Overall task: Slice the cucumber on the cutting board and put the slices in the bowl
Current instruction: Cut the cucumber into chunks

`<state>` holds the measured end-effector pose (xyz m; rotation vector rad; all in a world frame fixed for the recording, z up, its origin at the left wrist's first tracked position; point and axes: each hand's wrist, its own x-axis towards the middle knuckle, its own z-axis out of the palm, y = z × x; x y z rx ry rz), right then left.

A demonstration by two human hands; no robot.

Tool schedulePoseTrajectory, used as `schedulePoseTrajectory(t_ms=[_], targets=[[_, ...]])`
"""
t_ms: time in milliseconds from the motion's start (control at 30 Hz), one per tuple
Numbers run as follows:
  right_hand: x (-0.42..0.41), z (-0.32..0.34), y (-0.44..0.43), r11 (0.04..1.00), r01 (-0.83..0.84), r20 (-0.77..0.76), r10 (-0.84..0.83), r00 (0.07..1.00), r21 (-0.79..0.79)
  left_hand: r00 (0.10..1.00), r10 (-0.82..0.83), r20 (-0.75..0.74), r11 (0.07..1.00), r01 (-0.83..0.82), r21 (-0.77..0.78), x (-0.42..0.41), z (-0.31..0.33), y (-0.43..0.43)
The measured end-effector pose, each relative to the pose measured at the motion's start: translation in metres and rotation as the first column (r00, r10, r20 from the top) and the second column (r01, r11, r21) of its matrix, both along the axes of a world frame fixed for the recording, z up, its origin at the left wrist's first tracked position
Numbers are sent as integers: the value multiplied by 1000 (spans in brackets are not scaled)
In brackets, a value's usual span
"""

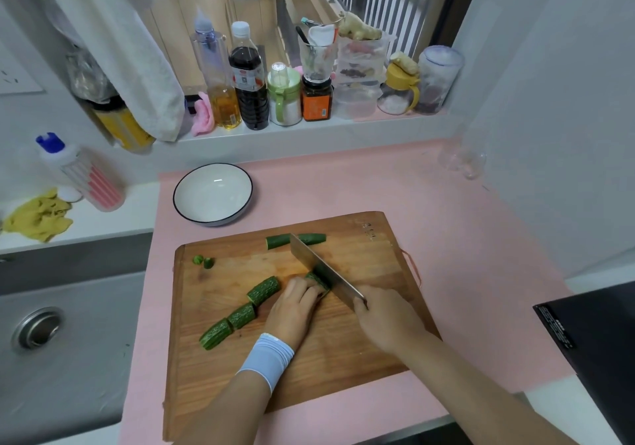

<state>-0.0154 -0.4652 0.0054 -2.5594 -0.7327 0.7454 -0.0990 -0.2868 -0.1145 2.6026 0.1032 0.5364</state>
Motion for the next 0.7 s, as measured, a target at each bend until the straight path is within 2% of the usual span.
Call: schedulePoseTrajectory(t_ms=[233, 500, 700], targets=[[-1, 5, 3, 1000, -3, 11, 3, 1000, -16, 997, -36, 69, 999, 35, 15, -1, 0, 1], [-11, 19, 9, 999, 34, 73, -34, 997, 9, 997, -41, 61, 998, 43, -47, -1, -1, 1], [-15, 27, 12, 1000, -1, 104, 2, 995, -12, 998, -13, 53, 998, 16, -55, -1, -1, 1]])
